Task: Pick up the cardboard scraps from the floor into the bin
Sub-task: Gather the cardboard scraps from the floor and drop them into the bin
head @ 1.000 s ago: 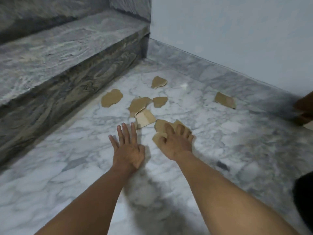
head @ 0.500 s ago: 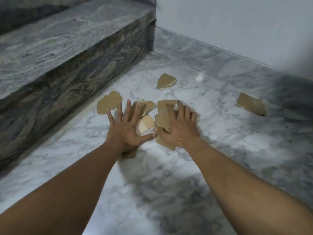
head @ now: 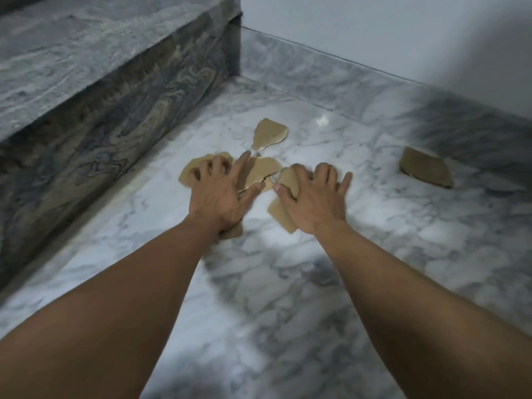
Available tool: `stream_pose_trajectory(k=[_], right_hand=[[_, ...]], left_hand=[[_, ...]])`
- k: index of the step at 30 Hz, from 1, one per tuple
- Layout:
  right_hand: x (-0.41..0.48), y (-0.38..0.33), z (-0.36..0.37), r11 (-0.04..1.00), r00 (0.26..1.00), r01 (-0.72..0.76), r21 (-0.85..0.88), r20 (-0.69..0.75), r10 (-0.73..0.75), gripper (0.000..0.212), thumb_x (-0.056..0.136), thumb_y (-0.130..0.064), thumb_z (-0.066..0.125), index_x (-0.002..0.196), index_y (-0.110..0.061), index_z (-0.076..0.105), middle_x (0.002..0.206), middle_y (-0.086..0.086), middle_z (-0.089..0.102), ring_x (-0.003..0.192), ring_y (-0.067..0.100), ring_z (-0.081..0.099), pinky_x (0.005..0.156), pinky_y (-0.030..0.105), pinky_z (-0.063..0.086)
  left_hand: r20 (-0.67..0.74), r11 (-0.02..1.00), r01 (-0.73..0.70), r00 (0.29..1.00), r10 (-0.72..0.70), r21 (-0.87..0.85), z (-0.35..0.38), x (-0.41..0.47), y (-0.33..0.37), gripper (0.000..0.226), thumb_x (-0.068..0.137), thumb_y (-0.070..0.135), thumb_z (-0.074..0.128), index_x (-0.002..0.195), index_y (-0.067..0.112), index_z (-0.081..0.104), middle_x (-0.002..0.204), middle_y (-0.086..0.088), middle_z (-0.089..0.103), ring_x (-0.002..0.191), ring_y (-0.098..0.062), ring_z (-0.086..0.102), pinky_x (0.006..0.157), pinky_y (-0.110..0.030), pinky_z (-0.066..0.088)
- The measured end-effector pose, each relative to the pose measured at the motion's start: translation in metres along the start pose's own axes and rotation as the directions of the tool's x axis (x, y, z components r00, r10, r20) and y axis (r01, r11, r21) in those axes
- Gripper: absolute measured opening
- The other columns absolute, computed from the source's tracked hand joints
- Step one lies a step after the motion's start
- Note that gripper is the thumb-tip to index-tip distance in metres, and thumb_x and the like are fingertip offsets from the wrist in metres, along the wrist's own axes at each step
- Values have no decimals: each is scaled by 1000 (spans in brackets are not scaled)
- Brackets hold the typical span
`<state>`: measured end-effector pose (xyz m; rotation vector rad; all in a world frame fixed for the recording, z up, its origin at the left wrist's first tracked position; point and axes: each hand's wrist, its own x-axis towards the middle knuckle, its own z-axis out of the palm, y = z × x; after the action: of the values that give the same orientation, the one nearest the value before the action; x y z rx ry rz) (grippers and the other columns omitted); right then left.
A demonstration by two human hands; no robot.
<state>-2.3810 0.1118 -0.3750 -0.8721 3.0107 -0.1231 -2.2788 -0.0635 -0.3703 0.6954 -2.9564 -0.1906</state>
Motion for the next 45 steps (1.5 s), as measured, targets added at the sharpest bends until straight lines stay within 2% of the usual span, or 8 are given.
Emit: stream_pose_trajectory(k=[5, 9, 17, 21, 25, 31, 36, 45], right_hand=[[-8, 53, -2, 980, 980, -198, 18, 21, 197, 69, 91, -76, 22, 143, -32, 35, 167, 18, 1, 154, 37, -11, 114, 70, -13], [-7, 109, -9, 952, 952, -307, 18, 27, 306, 73, 86, -80, 26, 144, -35, 33, 166, 23, -10, 151, 47, -13, 110, 74, -15], [7, 153, -21, 870, 872, -489, 54, 30, 488, 91, 84, -83, 31, 152, -23, 28, 155, 19, 33, 140, 40, 29, 113, 61, 18], [10, 165, -21, 895, 895, -445, 28, 17, 445, 96, 79, -88, 30, 148, -22, 34, 163, 21, 18, 151, 40, 9, 116, 66, -5], [19, 175, -22, 907, 912, -409, 104, 81, 402, 99, 73, -93, 37, 143, -22, 34, 162, 16, 20, 151, 40, 9, 117, 68, 1], [2, 167, -26, 893, 893, -450, 23, -6, 450, 95, 74, -93, 36, 139, -23, 42, 136, 19, 43, 121, 38, 40, 101, 52, 28], [-21, 150, -25, 892, 888, -444, 86, -95, 451, 93, 77, -87, 48, 132, -13, 41, 126, 18, 52, 107, 38, 58, 88, 45, 42], [-56, 138, -32, 868, 879, -468, 163, -18, 477, 83, 78, -83, 51, 124, -15, 44, 102, 14, 70, 96, 36, 65, 70, 37, 35]], left_hand=[[-33, 993, -112, 993, 110, -48, 7, 29, 31, 97, 81, 87, 33, 159, 34, 8, 152, -18, 26, 130, -39, 35, 106, -54, 28], [195, 976, -215, 959, 204, 38, 13, 69, 48, 108, 68, 102, 14, 155, 47, -19, 166, -2, -26, 152, -39, -22, 115, -72, -9], [10, 976, -219, 976, 219, -18, 23, 69, 66, 89, 84, 85, 26, 156, 33, 23, 156, -5, 36, 138, -42, 31, 111, -60, 24], [-43, 980, -195, 980, 194, -26, 23, 57, 76, 91, 78, 86, 26, 141, 24, 48, 131, -13, 42, 118, -37, 36, 101, -51, 30], [51, 969, -227, 971, 232, -99, 24, 60, 76, 98, 76, 85, 30, 150, 21, 35, 167, -9, 17, 153, -34, 11, 122, -55, 9], [-24, 986, -163, 987, 162, -46, 20, 44, 93, 94, 77, 85, 32, 149, 26, 40, 138, -9, 46, 122, -37, 38, 100, -50, 31], [-24, 991, -115, 993, 114, -71, 18, 29, 102, 86, 76, 89, 38, 137, 29, 50, 147, -6, 40, 132, -35, 35, 106, -50, 29], [-8, 982, -14, 1000, 12, -191, 7, -9, 118, 77, 77, 74, 59, 125, 16, 43, 121, -7, 56, 95, -33, 60, 73, -38, 43]])
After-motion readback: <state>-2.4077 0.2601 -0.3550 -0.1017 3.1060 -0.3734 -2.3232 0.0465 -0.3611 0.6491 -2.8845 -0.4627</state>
